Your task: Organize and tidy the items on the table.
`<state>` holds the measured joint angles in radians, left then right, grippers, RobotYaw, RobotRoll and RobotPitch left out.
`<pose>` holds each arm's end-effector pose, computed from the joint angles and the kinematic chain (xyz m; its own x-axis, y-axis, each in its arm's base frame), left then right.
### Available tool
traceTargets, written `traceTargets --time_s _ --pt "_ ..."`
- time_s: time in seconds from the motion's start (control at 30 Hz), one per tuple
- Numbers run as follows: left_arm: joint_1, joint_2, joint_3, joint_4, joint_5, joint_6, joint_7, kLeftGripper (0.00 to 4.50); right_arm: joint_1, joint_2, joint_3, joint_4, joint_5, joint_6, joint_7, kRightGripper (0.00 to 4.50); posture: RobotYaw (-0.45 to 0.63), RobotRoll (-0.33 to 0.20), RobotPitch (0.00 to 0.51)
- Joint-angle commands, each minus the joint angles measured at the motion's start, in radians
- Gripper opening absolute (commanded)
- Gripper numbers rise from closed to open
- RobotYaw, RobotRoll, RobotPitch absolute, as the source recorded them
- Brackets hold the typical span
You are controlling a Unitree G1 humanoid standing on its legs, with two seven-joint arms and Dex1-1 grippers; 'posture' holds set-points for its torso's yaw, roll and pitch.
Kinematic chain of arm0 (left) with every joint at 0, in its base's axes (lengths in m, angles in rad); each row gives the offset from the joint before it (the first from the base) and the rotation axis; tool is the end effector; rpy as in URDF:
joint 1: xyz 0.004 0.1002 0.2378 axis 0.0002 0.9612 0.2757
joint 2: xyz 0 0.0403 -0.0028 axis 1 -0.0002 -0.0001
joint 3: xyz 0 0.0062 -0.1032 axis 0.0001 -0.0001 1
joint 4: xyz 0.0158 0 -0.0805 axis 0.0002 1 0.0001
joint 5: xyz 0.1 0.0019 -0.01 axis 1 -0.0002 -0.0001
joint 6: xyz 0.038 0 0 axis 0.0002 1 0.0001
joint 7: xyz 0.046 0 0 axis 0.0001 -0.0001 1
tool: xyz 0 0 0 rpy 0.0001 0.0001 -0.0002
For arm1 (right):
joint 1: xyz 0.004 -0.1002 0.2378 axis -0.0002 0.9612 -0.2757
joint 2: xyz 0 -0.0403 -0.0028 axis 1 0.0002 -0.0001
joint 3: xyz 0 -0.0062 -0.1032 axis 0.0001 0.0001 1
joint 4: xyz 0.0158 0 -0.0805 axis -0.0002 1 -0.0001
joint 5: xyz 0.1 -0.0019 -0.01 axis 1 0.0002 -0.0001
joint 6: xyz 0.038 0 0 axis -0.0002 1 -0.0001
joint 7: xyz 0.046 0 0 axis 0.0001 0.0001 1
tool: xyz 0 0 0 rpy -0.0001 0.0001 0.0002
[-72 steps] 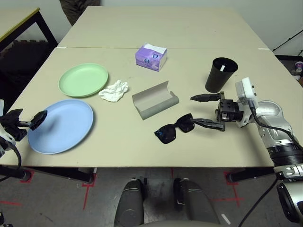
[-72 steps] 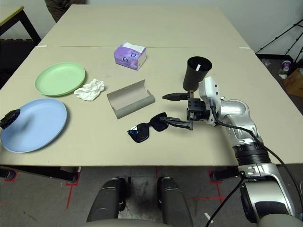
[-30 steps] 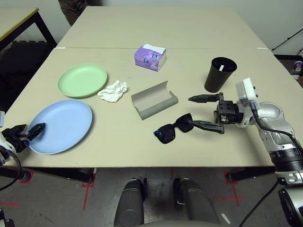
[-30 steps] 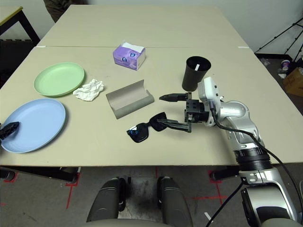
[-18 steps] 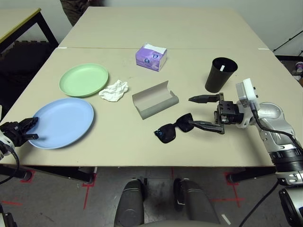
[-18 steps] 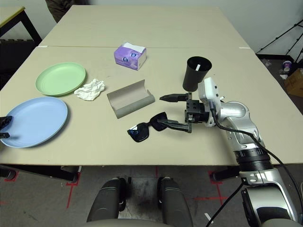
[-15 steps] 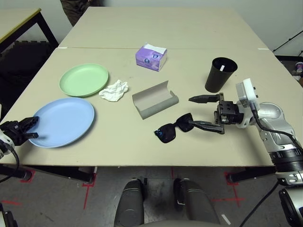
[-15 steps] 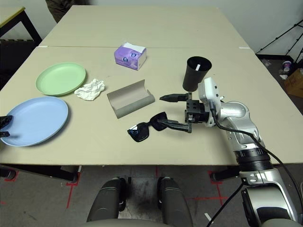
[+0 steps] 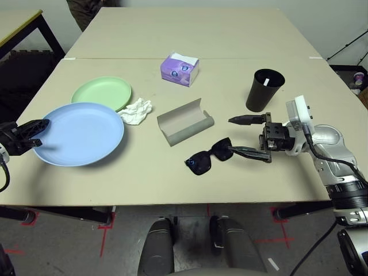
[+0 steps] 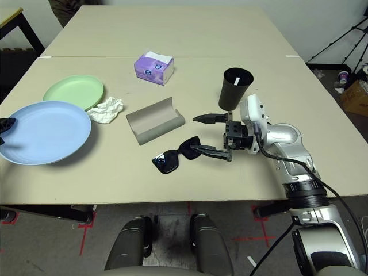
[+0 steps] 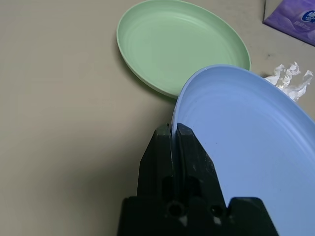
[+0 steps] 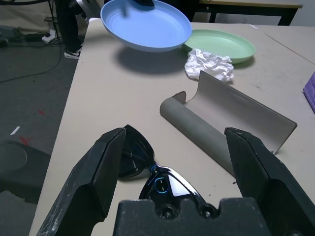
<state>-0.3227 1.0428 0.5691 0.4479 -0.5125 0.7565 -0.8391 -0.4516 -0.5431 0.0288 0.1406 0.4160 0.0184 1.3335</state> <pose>0.1883 0.4173 0.2055 0.9509 -0.1269 -0.2824 0.0867 0.9848 -0.1504 0.2793 -0.2262 0.1518 0.1890 0.9799 -0.0637 -0.9401 0.1618 -0.3000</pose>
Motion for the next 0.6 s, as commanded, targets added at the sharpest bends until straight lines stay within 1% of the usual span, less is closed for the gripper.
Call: traceTargets --time_s 0.03,0.1,0.2,0.43,0.6 --pt "-0.075 0.011 -0.004 0.065 0.012 -0.019 0.036 0.01 0.004 -0.001 0.007 0.003 -0.005 -0.01 0.001 4.5 0.02 0.0 0.129" --pt "-0.146 0.0 -0.014 0.118 0.023 -0.043 0.068 0.01 0.003 -0.002 0.007 0.002 -0.004 -0.01 0.0 4.5 0.01 0.0 0.128" --pt "-0.225 -0.017 -0.034 0.176 0.04 -0.076 0.101 0.01 0.003 -0.001 0.007 0.0 -0.004 -0.01 -0.002 4.5 0.01 0.0 0.127" --pt "-0.442 -0.112 -0.086 0.358 0.103 -0.237 0.227 0.01 -0.003 0.001 0.008 -0.007 -0.003 -0.004 -0.011 4.5 0.02 0.0 0.126" --pt "-0.563 -0.168 -0.12 0.495 0.142 -0.332 0.297 0.01 -0.007 0.003 0.009 -0.008 -0.003 -0.001 -0.015 4.5 0.01 0.0 0.126"
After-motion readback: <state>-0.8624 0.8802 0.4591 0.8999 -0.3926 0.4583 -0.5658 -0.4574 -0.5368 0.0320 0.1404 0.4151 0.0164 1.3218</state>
